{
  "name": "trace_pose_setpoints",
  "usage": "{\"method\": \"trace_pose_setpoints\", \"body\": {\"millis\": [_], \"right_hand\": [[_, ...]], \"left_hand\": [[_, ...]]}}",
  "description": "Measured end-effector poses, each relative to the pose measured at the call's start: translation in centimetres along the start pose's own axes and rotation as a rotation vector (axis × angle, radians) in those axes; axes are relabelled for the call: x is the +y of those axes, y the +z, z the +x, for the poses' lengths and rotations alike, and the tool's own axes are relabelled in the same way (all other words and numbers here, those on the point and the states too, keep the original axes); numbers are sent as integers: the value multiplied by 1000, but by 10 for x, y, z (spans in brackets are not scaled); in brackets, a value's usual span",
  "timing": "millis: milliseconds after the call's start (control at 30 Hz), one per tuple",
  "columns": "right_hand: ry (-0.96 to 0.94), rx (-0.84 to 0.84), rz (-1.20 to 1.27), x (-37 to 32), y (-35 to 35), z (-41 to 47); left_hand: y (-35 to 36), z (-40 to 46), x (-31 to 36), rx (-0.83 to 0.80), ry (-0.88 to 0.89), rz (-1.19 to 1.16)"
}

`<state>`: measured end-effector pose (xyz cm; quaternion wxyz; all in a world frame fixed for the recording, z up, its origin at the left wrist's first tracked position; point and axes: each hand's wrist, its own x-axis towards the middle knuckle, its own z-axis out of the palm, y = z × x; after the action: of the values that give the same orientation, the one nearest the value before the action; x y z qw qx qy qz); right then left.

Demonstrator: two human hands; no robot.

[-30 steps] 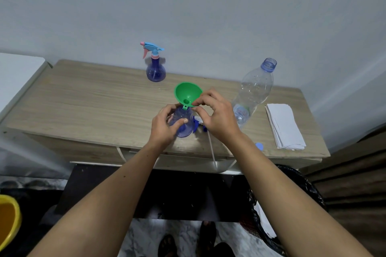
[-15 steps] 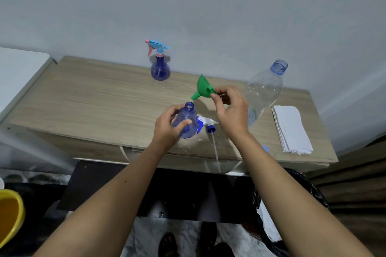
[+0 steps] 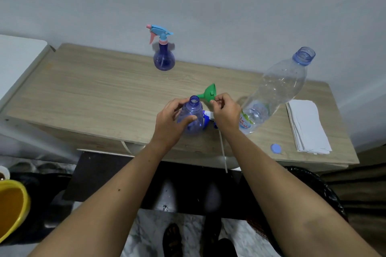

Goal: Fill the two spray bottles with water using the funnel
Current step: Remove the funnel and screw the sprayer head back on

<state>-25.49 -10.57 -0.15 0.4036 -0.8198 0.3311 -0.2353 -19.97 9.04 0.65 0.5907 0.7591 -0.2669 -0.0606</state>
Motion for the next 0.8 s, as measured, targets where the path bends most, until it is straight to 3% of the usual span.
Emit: {"method": "trace_pose_setpoints", "body": {"millis": [500, 800], "right_hand": [[166, -16, -42, 22, 26, 8], [-31, -6, -50, 16, 14, -13]], "left_hand": [[-1, 0, 2, -6, -9, -12], [-3, 0, 3, -19, 14, 5]]}}
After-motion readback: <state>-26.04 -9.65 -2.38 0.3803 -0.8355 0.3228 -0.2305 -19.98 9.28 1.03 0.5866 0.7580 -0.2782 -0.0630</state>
